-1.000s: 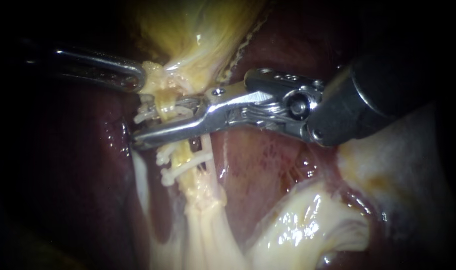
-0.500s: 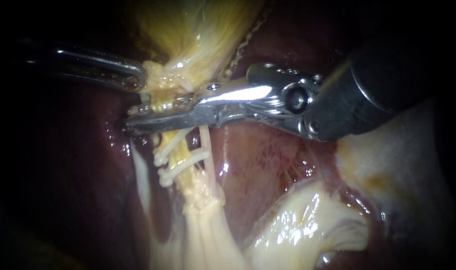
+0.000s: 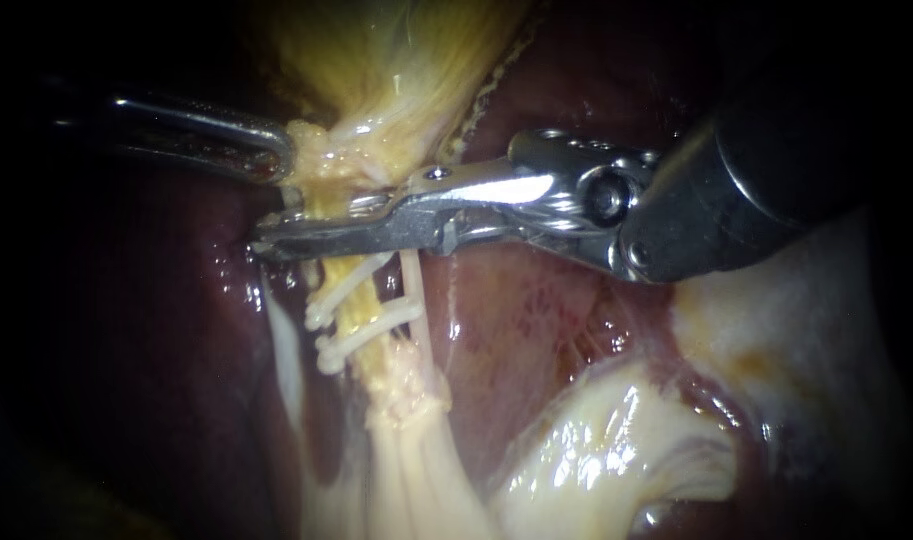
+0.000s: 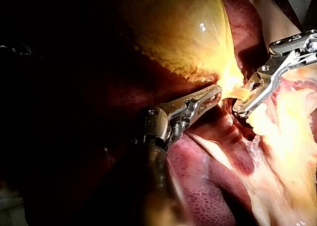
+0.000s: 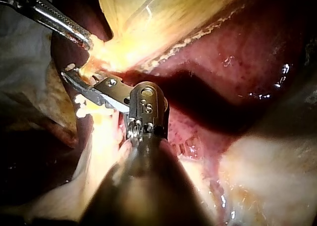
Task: Clipping third clip left tube
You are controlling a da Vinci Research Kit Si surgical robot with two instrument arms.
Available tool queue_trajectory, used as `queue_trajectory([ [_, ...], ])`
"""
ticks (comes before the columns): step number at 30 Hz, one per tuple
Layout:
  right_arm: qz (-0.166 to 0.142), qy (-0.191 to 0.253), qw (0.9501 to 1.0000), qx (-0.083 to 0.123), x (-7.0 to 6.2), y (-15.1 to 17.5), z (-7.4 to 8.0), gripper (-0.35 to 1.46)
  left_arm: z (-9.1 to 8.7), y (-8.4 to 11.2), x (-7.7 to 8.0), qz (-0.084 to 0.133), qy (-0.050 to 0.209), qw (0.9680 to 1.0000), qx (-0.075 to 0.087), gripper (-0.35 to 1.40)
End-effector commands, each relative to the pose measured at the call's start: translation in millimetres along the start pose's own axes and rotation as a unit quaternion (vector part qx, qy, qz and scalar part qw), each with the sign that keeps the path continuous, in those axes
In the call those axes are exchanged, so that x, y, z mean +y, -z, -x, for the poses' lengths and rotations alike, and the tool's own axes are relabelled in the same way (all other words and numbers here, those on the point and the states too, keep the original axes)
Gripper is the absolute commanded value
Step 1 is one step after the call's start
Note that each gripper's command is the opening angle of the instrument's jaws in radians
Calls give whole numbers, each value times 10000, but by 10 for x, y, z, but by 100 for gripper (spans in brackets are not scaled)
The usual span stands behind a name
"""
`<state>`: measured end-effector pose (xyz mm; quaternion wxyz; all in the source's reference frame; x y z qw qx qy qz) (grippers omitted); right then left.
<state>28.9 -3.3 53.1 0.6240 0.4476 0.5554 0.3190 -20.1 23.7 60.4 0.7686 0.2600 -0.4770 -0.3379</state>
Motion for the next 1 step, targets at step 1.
queue_trajectory([
  [1, 0, 6, 10000, -1, 1, 1, 0, -35, 0, 0, 0, 1, 0, 10000, 0, -35],
])
